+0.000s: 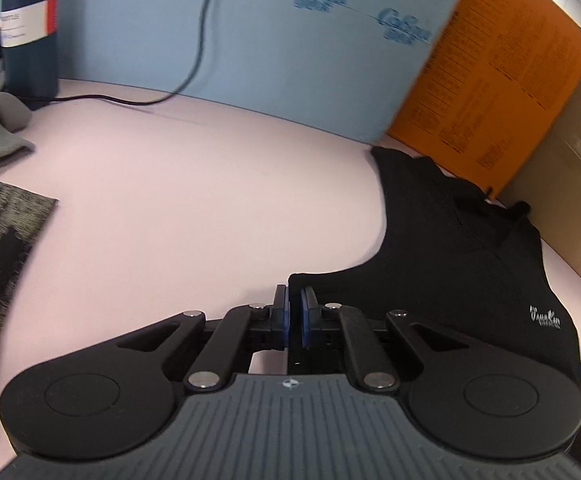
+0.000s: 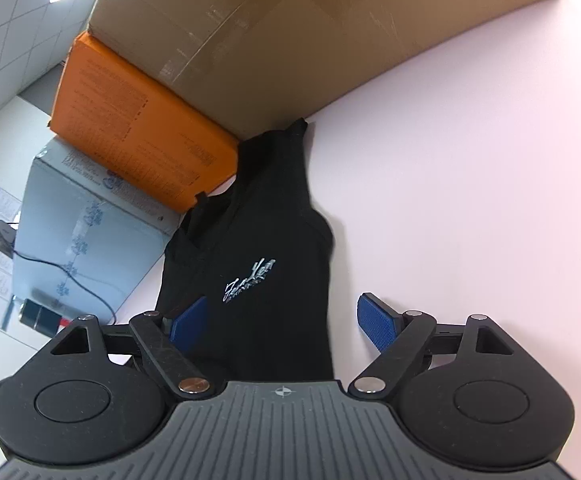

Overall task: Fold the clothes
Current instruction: 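Lower the shirt onto the table and open both grippers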

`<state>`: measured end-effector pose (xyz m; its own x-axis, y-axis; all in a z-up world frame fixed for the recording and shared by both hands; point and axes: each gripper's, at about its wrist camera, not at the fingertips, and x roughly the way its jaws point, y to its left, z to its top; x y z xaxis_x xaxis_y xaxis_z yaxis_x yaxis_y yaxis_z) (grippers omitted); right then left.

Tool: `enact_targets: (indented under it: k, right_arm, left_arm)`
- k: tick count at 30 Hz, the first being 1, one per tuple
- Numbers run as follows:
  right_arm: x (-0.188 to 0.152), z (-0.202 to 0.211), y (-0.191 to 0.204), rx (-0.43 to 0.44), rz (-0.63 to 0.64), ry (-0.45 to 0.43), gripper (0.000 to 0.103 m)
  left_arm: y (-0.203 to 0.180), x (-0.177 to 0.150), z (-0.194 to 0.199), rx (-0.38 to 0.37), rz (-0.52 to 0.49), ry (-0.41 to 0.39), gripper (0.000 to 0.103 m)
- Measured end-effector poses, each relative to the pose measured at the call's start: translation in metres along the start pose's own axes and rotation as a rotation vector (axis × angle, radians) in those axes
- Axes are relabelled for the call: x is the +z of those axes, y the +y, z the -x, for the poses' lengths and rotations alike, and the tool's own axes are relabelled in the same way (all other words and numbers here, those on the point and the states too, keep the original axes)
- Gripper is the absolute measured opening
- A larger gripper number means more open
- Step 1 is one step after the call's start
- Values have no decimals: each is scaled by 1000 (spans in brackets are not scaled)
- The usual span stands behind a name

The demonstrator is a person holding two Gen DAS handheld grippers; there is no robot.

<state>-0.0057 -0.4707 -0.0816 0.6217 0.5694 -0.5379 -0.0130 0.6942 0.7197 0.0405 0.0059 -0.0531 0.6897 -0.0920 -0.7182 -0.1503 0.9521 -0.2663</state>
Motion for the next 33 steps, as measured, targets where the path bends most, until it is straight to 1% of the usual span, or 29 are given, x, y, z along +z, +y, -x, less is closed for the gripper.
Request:
enact_targets:
  k: [4, 6, 7, 8, 10, 12, 13, 16, 17, 19, 20, 22, 23, 24, 25, 26, 27, 28, 29, 30, 31, 32, 33]
  right_arm:
    - [-9, 9, -4, 13, -33, -10, 81]
    - [-12, 13, -5, 17, -55, -10, 81]
    - [-14, 16, -6, 19, -64, -7, 81]
    - [-17, 23, -8, 23, -76, -1, 84]
    - [-25, 30, -12, 54, -121, 23, 87]
    - [-35, 34, -18, 103, -200, 50, 87]
    - [-40, 36, -18, 114, -217, 53, 87]
    - [-49, 38, -12, 118, -211, 64, 88]
    - [-51, 39, -12, 119, -210, 54, 88]
    - [-53, 38, -10, 120, -203, 24, 88]
    - [-53, 40, -9, 118, -199, -3, 88]
    - [-53, 49, -7, 96, -185, -77, 88]
    - [-54, 56, -5, 79, -176, -122, 88]
    - [-55, 63, -4, 67, -175, -165, 88]
    - [-56, 71, -6, 61, -183, -199, 88]
    - [-58, 78, -7, 55, -191, -233, 88]
    - [-60, 84, -9, 51, -202, -260, 88]
    - [-62, 89, -13, 48, -218, -273, 88]
    - [-65, 93, -16, 45, -232, -282, 89]
    - [-67, 96, -18, 39, -243, -282, 89]
    - [-69, 98, -21, 33, -249, -280, 89]
    - [-71, 98, -21, 29, -245, -275, 89]
    - [-71, 98, -21, 32, -236, -266, 89]
  left_arm:
    - [9, 12, -3, 21, -16, -12, 5]
    - [8, 16, -5, 23, -43, 2, 5]
    - [7, 18, -4, 31, -60, 10, 6]
    - [6, 19, -3, 41, -79, 17, 9]
    - [6, 19, 4, 84, -106, -9, 10]
    - [10, 20, 9, 112, -114, -14, 10]
    - [11, 21, 13, 105, -113, -21, 10]
    - [11, 24, 25, 75, -113, -48, 9]
    - [3, 25, 28, 37, -126, -53, 9]
    - [-28, 28, 26, -90, -194, -20, 9]
    - [-51, 28, 23, -165, -247, 5, 11]
    - [-102, 23, 16, -306, -366, 60, 19]
    - [-129, 19, 12, -365, -429, 88, 30]
    - [-153, 12, 9, -403, -486, 101, 41]
    - [-177, 5, 5, -435, -542, 110, 45]
    - [-198, -3, 1, -456, -595, 111, 55]
    - [-217, -11, -5, -460, -638, 113, 68]
    - [-233, -18, -12, -450, -668, 122, 72]
    - [-244, -24, -18, -450, -690, 134, 73]
    - [-255, -30, -25, -452, -709, 148, 64]
    - [-259, -34, -28, -466, -717, 143, 47]
    - [-256, -33, -30, -469, -695, 137, 8]
    - [-252, -31, -31, -468, -665, 130, 3]
